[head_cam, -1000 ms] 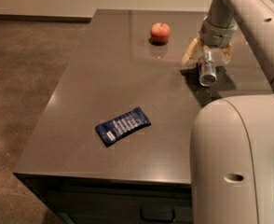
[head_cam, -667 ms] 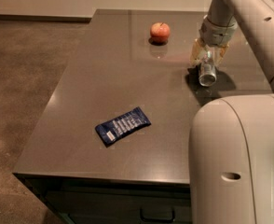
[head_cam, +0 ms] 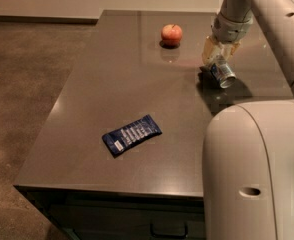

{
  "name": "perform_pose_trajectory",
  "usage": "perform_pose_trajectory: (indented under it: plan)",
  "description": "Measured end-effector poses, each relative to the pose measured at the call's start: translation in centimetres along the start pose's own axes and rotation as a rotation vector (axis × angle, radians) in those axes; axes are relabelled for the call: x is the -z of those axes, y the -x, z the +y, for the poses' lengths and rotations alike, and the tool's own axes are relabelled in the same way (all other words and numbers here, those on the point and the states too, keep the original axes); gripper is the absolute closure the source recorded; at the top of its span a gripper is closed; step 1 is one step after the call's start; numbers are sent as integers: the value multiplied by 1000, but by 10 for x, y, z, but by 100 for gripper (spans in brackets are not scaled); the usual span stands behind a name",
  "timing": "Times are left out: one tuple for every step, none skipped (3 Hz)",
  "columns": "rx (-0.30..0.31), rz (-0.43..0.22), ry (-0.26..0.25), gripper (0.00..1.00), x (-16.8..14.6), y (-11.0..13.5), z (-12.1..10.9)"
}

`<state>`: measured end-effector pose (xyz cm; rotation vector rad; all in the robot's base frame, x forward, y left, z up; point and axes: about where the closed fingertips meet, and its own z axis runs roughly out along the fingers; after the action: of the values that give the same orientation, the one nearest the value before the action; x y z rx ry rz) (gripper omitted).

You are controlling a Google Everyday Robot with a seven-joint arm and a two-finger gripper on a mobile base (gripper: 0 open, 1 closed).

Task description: Place redbull can upright

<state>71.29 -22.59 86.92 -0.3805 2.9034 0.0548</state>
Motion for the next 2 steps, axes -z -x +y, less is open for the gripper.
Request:
perform_pose_trajectory:
  plan:
    - [123,-82,27,100,22,15,22]
    - [261,-201,59,100,49,23,46]
